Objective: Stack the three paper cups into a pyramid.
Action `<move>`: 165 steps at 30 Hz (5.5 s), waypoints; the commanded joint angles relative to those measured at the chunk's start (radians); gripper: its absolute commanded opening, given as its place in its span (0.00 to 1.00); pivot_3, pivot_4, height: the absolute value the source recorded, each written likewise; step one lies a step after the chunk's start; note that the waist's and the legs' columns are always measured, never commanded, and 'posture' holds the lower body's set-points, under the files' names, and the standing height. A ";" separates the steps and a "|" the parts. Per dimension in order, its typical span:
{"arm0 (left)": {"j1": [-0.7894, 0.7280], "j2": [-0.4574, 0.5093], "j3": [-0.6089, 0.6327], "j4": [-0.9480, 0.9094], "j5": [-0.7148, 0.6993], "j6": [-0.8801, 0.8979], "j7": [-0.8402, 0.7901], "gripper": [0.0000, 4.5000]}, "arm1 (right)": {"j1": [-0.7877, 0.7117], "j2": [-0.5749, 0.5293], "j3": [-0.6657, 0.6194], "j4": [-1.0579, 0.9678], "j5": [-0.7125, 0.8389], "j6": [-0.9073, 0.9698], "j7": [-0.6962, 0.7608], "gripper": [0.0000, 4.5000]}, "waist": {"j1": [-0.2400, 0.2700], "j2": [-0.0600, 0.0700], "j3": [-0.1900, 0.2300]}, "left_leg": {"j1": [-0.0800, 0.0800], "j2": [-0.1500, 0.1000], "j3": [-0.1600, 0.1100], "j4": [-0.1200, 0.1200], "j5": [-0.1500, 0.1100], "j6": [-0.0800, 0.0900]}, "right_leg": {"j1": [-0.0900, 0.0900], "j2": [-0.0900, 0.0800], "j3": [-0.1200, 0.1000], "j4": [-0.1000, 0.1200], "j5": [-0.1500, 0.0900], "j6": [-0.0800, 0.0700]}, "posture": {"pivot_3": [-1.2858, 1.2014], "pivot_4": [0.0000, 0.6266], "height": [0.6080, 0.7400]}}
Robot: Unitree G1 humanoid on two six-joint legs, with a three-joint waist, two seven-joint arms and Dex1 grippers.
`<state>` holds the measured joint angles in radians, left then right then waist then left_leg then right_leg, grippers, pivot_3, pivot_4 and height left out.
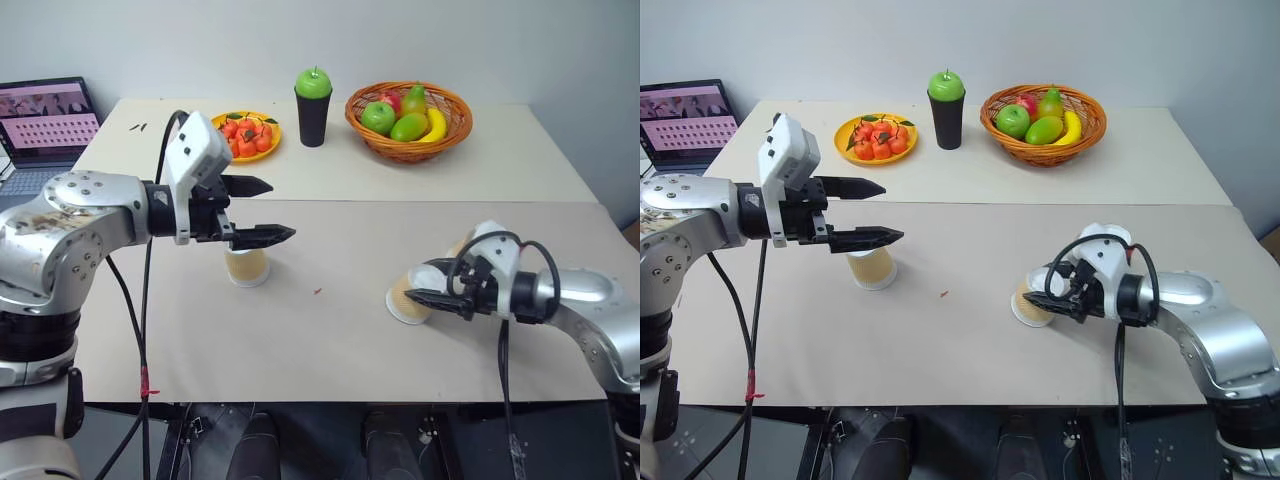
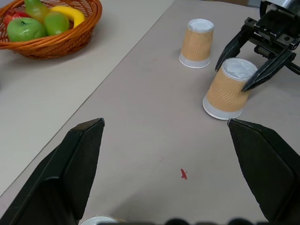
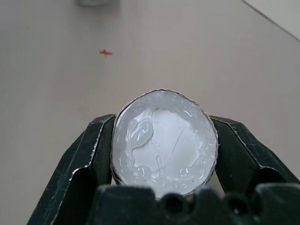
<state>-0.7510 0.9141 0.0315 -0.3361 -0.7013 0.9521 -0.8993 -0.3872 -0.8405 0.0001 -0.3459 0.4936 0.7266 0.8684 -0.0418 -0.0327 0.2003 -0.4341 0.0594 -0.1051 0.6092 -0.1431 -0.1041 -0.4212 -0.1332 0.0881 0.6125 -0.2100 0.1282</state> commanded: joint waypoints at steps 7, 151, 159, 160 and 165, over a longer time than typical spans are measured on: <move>0.092 0.043 0.075 -0.056 0.071 -0.063 0.056 1.00 | -0.324 0.207 0.239 0.240 -0.162 -0.145 0.058 0.60 | -0.007 0.000 0.000 | -0.001 0.001 0.000 -0.002 0.000 0.000 | -0.002 0.001 0.000 0.000 0.001 -0.002 | 0.52 0.24 0.98; 0.052 -0.120 0.007 -0.067 0.191 -0.113 0.136 1.00 | -0.331 0.279 0.153 0.320 -0.136 -0.076 0.153 0.60 | -0.003 0.000 0.000 | 0.001 0.001 -0.001 -0.003 0.001 -0.001 | 0.000 0.001 0.000 0.001 0.000 -0.002 | 0.52 0.24 0.98; 0.049 -0.123 0.010 -0.078 0.186 -0.103 0.150 1.00 | -0.340 0.287 0.172 0.363 -0.167 -0.134 0.165 0.60 | -0.004 0.000 0.000 | 0.001 0.001 -0.001 -0.003 0.001 -0.001 | -0.001 0.001 0.000 0.001 0.000 -0.002 | 0.52 0.24 0.98; 0.049 -0.124 0.010 -0.080 0.184 -0.101 0.152 1.00 | -0.341 0.290 0.175 0.366 -0.169 -0.140 0.165 0.60 | -0.004 0.000 0.000 | 0.001 0.001 -0.001 -0.003 0.001 -0.001 | 0.000 0.001 0.000 0.001 0.000 -0.002 | 0.52 0.24 0.98; 0.051 -0.119 0.014 -0.090 0.178 -0.094 0.157 1.00 | -0.349 0.308 0.178 0.379 -0.177 -0.154 0.165 0.60 | -0.004 0.000 0.000 | 0.001 0.001 -0.001 -0.003 0.001 -0.001 | 0.000 0.001 0.000 0.001 0.000 -0.002 | 0.52 0.24 0.98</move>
<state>-0.6746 0.7882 0.0205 -0.3883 -0.5160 0.8558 -0.7524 -0.7105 -0.5371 0.1853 0.0452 0.3153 0.5985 1.0290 -0.0463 -0.0327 0.2002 -0.4334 0.0601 -0.1057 0.6063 -0.1423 -0.1052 -0.4217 -0.1318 0.0884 0.6138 -0.2103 0.1265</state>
